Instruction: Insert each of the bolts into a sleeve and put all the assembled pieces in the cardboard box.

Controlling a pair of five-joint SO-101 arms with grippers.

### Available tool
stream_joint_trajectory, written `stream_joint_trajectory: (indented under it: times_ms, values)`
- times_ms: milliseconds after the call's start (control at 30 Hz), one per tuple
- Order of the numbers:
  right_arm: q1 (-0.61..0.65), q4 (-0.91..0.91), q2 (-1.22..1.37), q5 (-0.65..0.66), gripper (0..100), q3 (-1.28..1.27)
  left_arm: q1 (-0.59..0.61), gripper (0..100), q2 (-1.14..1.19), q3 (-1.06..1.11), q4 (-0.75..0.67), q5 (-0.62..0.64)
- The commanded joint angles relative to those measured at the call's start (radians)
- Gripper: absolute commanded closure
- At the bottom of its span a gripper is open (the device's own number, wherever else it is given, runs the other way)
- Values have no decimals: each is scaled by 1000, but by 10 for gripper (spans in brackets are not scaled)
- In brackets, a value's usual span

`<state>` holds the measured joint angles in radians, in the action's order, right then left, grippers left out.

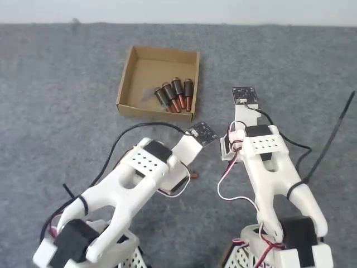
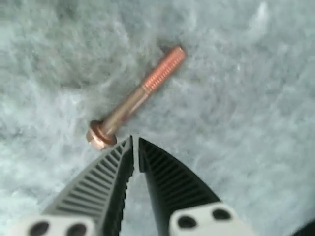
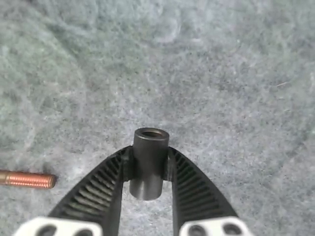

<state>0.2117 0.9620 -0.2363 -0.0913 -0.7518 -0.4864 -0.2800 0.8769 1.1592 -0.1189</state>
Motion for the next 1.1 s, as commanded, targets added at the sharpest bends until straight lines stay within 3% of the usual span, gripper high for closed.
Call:
stream_joint_trajectory:
  times_ms: [0,133,633,733,867,1067]
  values:
    - [-8,-18,-7,11,991,8,-5,988,-49,33,-95,98]
    - [-10,-18,-7,11,991,8,-6,988,-49,59,-124,167]
    - [-8,-18,-7,11,991,9,-6,988,-38,90,-103,172]
    - [-8,-18,-7,11,991,9,2,988,-38,110,-150,187]
    - [-8,-18,-7,11,991,9,61,988,-37,168,-296,328]
    - [-8,-18,-7,11,991,9,75,988,-38,170,-330,356]
